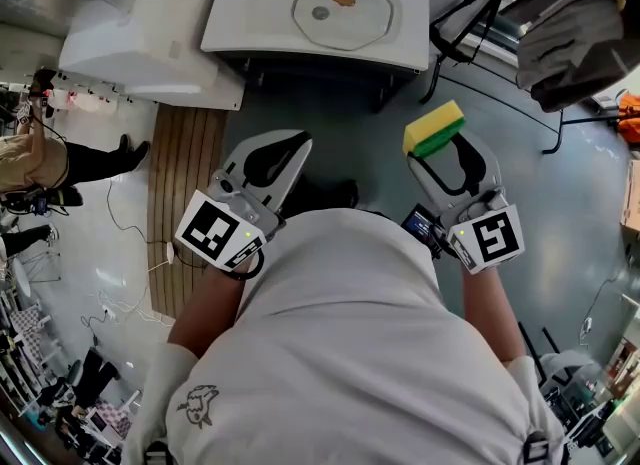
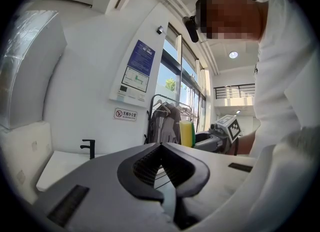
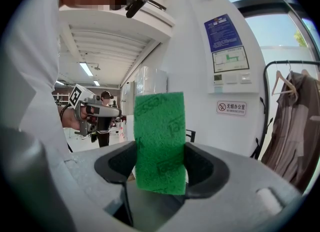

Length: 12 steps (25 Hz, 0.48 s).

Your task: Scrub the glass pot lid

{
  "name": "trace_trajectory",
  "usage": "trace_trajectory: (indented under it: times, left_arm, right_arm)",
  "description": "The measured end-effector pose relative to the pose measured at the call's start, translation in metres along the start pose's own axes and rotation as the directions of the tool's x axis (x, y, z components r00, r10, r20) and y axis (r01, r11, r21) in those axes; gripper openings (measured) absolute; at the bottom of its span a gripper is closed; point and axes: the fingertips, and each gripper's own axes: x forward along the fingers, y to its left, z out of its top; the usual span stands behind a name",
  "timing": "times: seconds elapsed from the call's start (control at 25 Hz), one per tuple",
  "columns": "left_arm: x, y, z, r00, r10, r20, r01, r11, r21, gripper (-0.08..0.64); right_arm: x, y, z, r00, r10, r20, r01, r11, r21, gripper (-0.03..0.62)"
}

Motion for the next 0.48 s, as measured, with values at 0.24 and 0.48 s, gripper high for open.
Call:
trace_trajectory:
  times: [0.24, 0.48]
  left_arm:
    - [0.007, -0.004, -0.001, 1.000, -0.005, 0.003, 0.005, 1.000, -0.004, -0.002]
    - [0.017, -0.008, -0.003, 1.000, -0.024, -0.003, 0.024, 1.000, -0.010, -0.002]
  right_arm:
    - [-0.006, -0.001, -0.003, 1.000, -0.008, 0.004, 0.008, 1.000, 0.012, 0.292]
    - [-0.010, -0.005, -0.005, 1.000, -0.022, 0.006, 0.022, 0.999, 0.023, 0.293]
